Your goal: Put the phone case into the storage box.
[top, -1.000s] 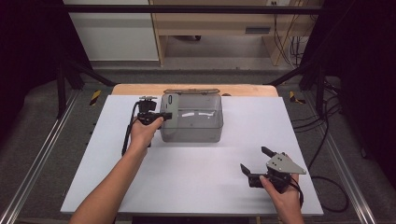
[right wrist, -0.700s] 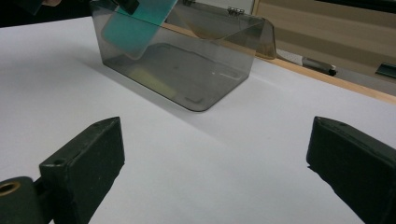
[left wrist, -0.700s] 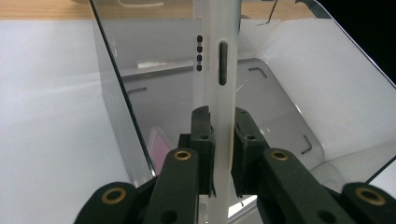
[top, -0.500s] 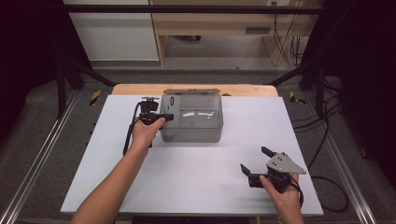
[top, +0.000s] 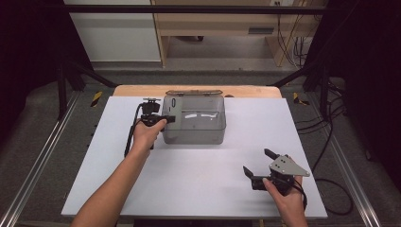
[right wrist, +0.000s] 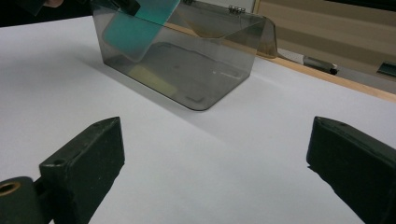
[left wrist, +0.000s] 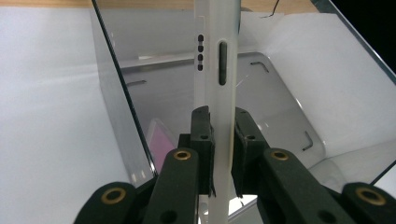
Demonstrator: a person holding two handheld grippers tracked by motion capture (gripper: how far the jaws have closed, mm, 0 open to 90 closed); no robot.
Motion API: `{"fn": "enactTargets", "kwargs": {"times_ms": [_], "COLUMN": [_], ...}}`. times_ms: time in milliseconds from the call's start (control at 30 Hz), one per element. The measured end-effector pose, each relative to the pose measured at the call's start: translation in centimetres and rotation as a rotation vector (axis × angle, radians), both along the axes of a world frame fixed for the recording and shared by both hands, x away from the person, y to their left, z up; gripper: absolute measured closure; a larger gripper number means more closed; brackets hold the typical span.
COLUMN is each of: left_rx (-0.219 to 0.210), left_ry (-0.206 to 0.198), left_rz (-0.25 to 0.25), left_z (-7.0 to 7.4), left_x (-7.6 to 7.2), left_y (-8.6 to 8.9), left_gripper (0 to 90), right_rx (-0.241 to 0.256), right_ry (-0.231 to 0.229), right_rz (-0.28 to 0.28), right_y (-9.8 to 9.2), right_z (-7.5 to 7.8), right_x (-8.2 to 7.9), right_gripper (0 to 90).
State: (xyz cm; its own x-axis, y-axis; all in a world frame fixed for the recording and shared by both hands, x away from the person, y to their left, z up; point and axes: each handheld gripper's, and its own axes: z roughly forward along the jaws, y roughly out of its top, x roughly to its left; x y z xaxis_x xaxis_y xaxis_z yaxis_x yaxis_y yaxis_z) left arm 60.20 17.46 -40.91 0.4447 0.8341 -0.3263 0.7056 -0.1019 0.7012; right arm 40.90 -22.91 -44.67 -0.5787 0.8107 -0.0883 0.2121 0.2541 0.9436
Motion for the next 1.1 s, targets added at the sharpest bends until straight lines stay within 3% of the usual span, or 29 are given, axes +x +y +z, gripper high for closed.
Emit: {"fn": "enactTargets", "kwargs": {"times_ms": [233, 533, 1100], "left_rx": [0.008, 0.08, 0.12], "left_ry": [-0.004, -0.057, -0.09], "left_rz": [0.004, 0.023, 0.044], "left_z": [0.02, 0.11, 0.18], "left_x": [-0.02, -0.28, -0.37], "left_y": [-0.03, -0.71, -0.9], "left_gripper": [80.5, 76.7, 69.7], "right_rx": [0.0, -0.001, -0.001], "right_ry": [0.0, 0.002, 0.004], "right_rz": [0.0, 0.002, 0.006], "right_y": [0.01, 0.06, 0.08], "right_z": [0.0, -0.02, -0.05], "right_x": [-0.01, -0.02, -0.01], "right_gripper": [4.9, 4.9, 4.9]}}
